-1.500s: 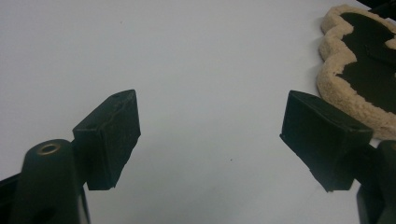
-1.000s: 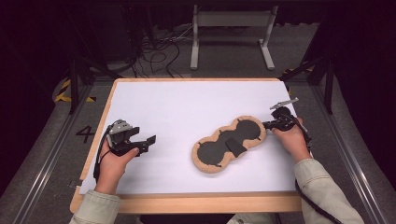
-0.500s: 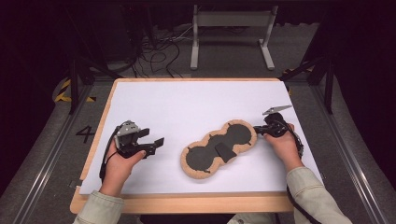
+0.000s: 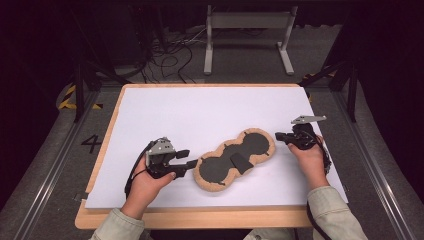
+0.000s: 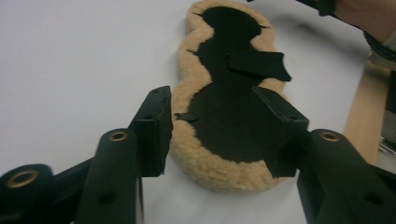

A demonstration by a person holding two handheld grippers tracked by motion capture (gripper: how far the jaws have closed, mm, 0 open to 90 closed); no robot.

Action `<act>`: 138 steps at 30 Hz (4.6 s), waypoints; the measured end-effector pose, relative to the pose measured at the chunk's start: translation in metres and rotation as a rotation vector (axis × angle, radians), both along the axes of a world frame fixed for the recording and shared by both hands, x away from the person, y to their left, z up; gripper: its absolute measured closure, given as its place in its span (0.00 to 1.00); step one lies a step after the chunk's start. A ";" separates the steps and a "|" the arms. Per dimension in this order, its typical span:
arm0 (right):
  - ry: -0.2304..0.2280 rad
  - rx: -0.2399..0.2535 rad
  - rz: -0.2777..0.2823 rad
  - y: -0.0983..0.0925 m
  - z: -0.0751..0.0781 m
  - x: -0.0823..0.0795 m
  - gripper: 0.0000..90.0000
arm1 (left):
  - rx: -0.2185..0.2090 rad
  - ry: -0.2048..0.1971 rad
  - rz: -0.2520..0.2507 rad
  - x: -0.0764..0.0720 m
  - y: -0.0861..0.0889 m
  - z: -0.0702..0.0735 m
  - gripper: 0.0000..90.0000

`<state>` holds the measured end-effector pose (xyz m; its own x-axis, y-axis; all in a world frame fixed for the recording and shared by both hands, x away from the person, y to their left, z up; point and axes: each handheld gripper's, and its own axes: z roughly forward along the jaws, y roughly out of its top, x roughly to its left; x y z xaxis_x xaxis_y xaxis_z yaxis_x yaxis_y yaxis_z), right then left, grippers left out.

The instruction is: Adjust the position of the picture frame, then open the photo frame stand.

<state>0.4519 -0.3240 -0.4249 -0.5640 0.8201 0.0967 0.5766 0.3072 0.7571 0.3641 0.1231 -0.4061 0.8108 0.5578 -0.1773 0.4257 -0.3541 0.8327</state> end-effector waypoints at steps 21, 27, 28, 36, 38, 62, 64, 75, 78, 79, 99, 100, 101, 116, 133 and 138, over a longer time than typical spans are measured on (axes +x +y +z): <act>-0.012 0.028 0.022 -0.006 0.013 -0.021 1.00 | 0.113 0.085 -0.340 -0.020 -0.061 -0.006 1.00; -0.010 0.032 0.015 -0.011 0.013 -0.025 1.00 | 0.170 0.106 -0.405 -0.023 -0.080 -0.017 1.00; -0.011 0.035 0.013 -0.013 0.013 -0.026 1.00 | 0.192 0.113 -0.417 -0.024 -0.085 -0.020 1.00; -0.010 0.042 0.003 -0.017 0.014 -0.029 1.00 | 0.338 0.112 -0.401 -0.024 -0.097 -0.034 1.00; -0.010 0.043 0.004 -0.017 0.014 -0.029 1.00 | 0.335 0.132 -0.375 -0.020 -0.094 -0.036 1.00; -0.006 0.023 0.024 -0.011 0.013 -0.033 1.00 | 0.277 0.047 -0.058 0.024 -0.060 -0.045 1.00; -0.005 0.018 0.026 -0.009 0.012 -0.033 1.00 | 0.265 0.048 -0.062 0.024 -0.057 -0.044 1.00; 0.020 -0.049 -0.049 0.002 -0.007 -0.010 1.00 | 0.107 0.081 0.034 0.027 -0.011 -0.028 0.92; 0.038 -0.072 -0.087 0.003 -0.014 -0.003 1.00 | 0.084 0.087 0.068 0.030 0.002 -0.027 0.92; 0.045 -0.078 -0.094 0.003 -0.016 -0.001 1.00 | 0.076 0.091 0.084 0.031 0.006 -0.027 0.92; 0.004 -0.096 0.028 0.046 -0.007 -0.013 0.98 | 0.044 0.066 0.204 0.037 0.048 -0.017 0.84; -0.004 -0.093 0.035 0.046 -0.004 -0.015 0.98 | 0.050 0.062 0.201 0.038 0.048 -0.016 0.82; -0.015 -0.084 0.050 0.048 0.001 -0.019 0.98 | 0.055 0.054 0.201 0.038 0.049 -0.014 0.79; -0.031 -0.095 0.287 0.096 0.029 -0.052 1.00 | 0.074 0.082 0.198 0.041 0.058 0.001 0.46; 0.052 -0.127 0.431 0.145 0.017 -0.066 1.00 | 0.073 0.050 0.197 0.046 0.060 0.000 0.33; 0.087 -0.140 0.441 0.154 0.006 -0.064 1.00 | 0.047 0.039 0.226 0.046 0.062 0.001 0.31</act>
